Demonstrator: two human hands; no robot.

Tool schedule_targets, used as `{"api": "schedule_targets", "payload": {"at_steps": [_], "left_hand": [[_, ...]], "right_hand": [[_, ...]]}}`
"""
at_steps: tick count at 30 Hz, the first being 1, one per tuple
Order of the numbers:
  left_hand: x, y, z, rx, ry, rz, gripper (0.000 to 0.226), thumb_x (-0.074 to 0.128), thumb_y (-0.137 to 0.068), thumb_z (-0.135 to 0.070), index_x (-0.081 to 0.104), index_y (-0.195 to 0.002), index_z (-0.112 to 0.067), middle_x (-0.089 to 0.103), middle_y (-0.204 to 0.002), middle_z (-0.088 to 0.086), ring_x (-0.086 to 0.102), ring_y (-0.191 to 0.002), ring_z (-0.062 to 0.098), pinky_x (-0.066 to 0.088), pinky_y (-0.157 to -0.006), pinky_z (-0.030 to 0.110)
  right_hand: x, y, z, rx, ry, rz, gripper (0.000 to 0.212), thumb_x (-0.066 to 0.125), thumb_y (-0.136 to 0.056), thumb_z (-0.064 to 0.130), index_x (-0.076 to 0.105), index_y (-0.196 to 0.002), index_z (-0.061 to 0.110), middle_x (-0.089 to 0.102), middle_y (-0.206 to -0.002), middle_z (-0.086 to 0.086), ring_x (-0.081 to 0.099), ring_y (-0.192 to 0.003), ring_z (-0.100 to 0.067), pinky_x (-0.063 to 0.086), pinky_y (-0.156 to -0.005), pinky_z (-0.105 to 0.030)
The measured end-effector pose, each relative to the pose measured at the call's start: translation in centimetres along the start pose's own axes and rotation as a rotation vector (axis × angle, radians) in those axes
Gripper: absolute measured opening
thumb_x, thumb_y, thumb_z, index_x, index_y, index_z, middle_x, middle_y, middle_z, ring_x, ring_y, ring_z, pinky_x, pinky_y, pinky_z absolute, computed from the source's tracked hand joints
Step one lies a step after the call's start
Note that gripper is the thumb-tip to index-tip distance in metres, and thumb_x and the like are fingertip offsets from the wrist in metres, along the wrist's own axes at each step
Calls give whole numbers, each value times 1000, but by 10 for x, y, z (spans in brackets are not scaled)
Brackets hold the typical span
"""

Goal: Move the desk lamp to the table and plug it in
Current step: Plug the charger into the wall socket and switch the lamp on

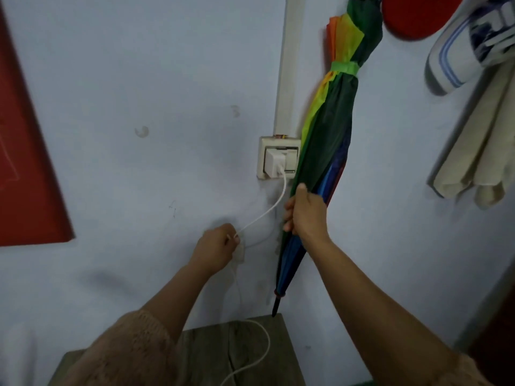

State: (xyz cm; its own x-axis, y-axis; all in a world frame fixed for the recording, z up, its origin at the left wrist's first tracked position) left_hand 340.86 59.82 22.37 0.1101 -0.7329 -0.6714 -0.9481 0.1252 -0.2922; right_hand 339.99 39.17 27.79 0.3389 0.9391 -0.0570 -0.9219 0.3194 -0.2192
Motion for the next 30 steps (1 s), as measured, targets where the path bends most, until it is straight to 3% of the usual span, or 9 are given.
{"api": "schedule_targets", "payload": {"at_steps": [3,5,8,10,13,18,22,26,30], "left_hand": [[-6,-4,2,-26,77,-52,18,53,-92,-17,56,-75,-12,70,-73,13,69,-66,27,55,-69,35],[-10,-6,-1,-10,93,-62,23,52,-92,-16,57,-71,-9,68,-69,11,70,-66,27,54,-68,33],[-10,-10,4,-29,215,-54,24,52,-93,-13,58,-72,-5,66,-67,13,68,-63,28,55,-59,30],[-12,-11,9,-43,272,-63,24,51,-93,-12,57,-70,-9,65,-66,10,66,-59,24,55,-56,28],[-24,-16,12,7,172,-129,23,51,-93,-14,59,-73,-6,68,-67,11,68,-63,26,57,-67,36],[-24,-25,11,69,-17,-153,17,56,-90,-15,60,-78,-4,70,-72,13,66,-69,28,57,-73,43],[-13,-32,7,110,-107,-144,14,56,-89,-14,60,-79,-4,69,-77,17,63,-74,32,53,-72,41],[-5,-40,2,123,-61,-128,14,57,-87,-11,61,-80,0,68,-79,19,61,-77,32,49,-73,37],[5,-44,3,121,-55,-94,11,60,-85,-11,66,-82,-3,69,-82,15,60,-79,27,42,-70,29]], "right_hand": [[42,27,-77,109,165,274,17,47,-94,13,63,-88,9,62,-81,-11,58,-42,-11,43,-37,-19],[75,47,-119,173,234,477,9,53,-92,16,59,-100,16,63,-90,-8,59,-42,-13,45,-39,-20],[109,61,-158,211,206,583,12,59,-89,17,57,-100,16,64,-85,-4,59,-39,-10,45,-39,-18],[121,64,-174,245,158,584,5,59,-89,14,62,-92,11,65,-82,-5,58,-39,-10,46,-39,-19],[131,64,-190,279,107,563,18,53,-89,8,62,-73,8,66,-82,-11,58,-43,-14,46,-42,-21],[141,56,-212,284,173,538,21,50,-88,7,64,-73,3,65,-74,-12,57,-45,-15,44,-43,-19],[147,41,-222,323,154,442,25,47,-90,3,66,-76,-4,63,-67,-13,55,-42,-15,44,-40,-19],[130,25,-233,354,31,253,33,43,-94,3,60,-66,6,59,-62,-9,52,-48,-16,44,-38,-16],[116,17,-239,291,123,169,33,40,-90,-3,56,-63,7,57,-63,-13,53,-56,-21,48,-47,-25]]}}
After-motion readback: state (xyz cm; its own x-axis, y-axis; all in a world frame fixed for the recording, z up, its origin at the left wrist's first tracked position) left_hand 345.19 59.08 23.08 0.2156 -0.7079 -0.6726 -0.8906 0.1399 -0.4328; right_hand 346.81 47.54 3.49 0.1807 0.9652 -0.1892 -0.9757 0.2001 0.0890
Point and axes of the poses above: each hand's wrist, its own y-axis away from the middle knuckle, its own x-axis out of the palm, z = x × y, the point moved 10 cm from there along -y, towards the middle knuckle
